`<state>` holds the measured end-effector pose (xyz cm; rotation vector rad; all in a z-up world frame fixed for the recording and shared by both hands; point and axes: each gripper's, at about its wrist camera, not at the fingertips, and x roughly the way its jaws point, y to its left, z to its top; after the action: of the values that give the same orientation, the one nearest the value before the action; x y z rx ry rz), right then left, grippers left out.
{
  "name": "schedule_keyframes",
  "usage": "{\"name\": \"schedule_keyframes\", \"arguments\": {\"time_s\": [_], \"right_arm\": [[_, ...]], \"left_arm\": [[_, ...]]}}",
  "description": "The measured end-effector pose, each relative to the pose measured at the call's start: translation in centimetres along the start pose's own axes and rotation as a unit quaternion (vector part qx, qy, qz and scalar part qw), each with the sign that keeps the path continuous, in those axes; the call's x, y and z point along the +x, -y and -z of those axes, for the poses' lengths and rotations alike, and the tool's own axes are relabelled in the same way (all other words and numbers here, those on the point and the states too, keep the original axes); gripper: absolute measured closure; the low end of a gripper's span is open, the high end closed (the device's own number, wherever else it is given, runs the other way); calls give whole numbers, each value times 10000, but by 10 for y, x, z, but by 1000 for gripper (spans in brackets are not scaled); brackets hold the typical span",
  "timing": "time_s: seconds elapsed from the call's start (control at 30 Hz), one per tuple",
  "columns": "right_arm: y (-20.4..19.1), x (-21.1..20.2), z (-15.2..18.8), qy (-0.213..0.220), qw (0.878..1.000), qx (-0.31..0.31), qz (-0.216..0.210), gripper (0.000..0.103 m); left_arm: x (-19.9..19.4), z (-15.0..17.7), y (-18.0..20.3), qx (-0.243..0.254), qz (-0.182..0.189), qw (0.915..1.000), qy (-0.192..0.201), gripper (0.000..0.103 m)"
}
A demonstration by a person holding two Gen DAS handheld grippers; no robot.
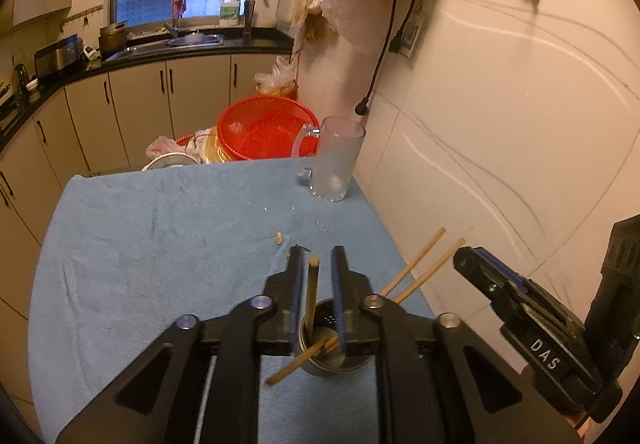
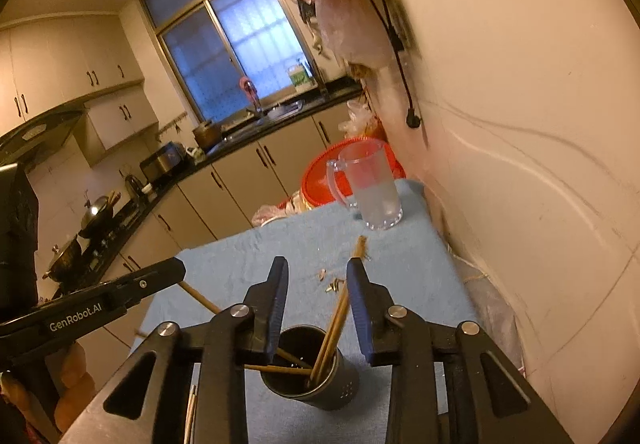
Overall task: Organize utensils
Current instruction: 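Lower the left gripper's chopstick into the cup and open while the right gripper releases its own, then move both open grippers back to the chopsticks, left gripper straddling one chopstick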
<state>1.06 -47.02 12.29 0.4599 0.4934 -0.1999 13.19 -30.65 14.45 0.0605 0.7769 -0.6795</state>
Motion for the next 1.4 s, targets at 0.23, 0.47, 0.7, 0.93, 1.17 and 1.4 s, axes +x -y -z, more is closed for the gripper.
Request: {"name": "schedule_keyframes", "arguments": {"time_s": [0.23,0.47,0.7,0.93,1.17,1.4], "right_arm": [[-5,-45,9,339,9994,102,-31,58],[-28,-73,56,358,9990,-281,-24,27],[-60,-80,112,311,9964,-737,265,0],[-90,-42,168,-836,9913,-1020,35,0],[-114,-10,201,-1680,9813,-912,-209,0],[-118,8,223,-2149,9729,-850,110,0]], "left_arm": [[-56,9,-1,-24,61,9989,455,74],[-108,40,-18,-90,-39,9968,793,60],[-133,105,-61,-175,-739,9931,890,16],[-128,177,-148,-841,-1401,9866,25,16],[-97,224,-218,-1656,-1511,9682,-1114,16],[-71,230,-227,-1718,-1315,9641,-1542,16]]}}
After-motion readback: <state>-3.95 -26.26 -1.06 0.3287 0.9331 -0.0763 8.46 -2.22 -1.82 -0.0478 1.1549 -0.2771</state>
